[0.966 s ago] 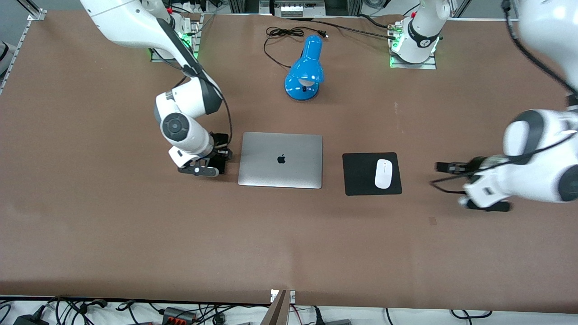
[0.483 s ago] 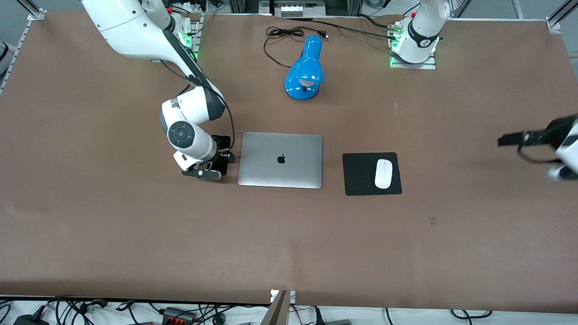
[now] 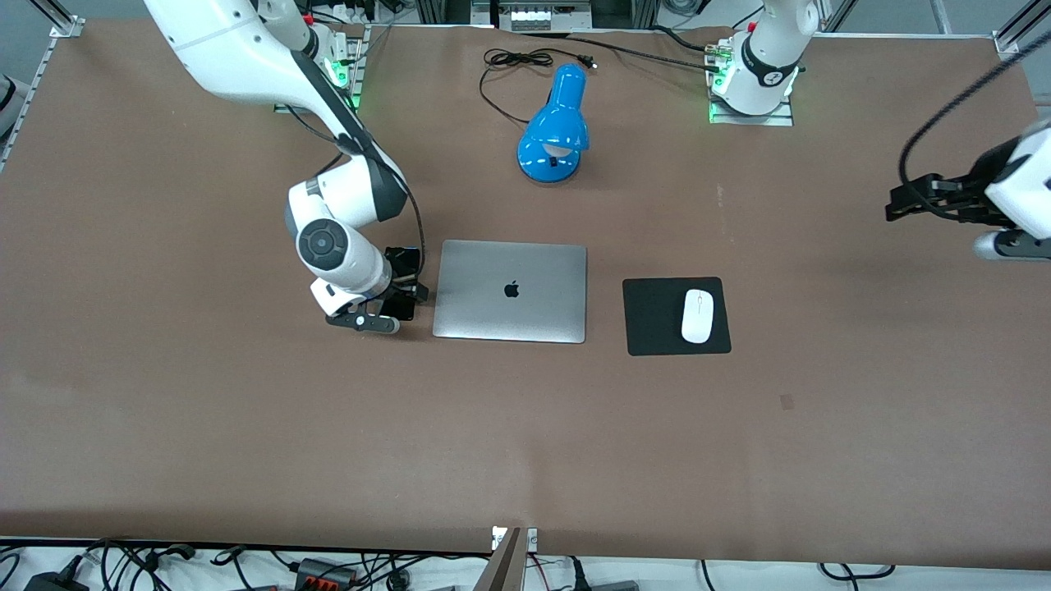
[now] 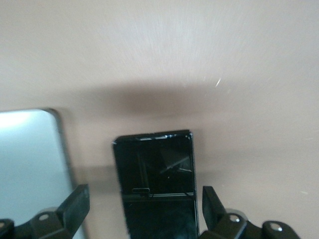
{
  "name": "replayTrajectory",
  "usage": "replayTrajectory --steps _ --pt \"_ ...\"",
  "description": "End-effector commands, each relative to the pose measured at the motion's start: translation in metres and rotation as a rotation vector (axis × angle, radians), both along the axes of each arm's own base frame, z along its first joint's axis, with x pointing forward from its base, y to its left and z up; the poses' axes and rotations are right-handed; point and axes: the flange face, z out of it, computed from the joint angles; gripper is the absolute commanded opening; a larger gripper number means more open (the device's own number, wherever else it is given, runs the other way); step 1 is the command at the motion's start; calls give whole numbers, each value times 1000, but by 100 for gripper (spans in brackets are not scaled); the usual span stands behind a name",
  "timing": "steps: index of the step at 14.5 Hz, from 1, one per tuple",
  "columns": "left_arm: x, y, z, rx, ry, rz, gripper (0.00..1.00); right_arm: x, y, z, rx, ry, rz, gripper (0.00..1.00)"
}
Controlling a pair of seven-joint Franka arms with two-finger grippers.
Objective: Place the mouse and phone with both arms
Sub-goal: 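Open the right gripper and withdraw it from the phone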
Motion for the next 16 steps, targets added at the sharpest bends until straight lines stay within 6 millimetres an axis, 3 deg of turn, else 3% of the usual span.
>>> replayTrajectory --steps 1,4,7,12,16 --pt "-29 13 -7 8 -57 30 100 26 -4 88 -26 14 4 100" --pt "-28 7 -3 8 -90 35 100 54 -16 169 -32 37 48 100" --pt "-29 6 5 9 -105 35 100 73 -55 230 -16 3 60 100" --pt "-28 5 10 8 -119 32 100 88 -144 307 -1 -18 83 100" --pt "-27 6 12 13 -120 30 100 82 -228 356 -15 -94 102 100"
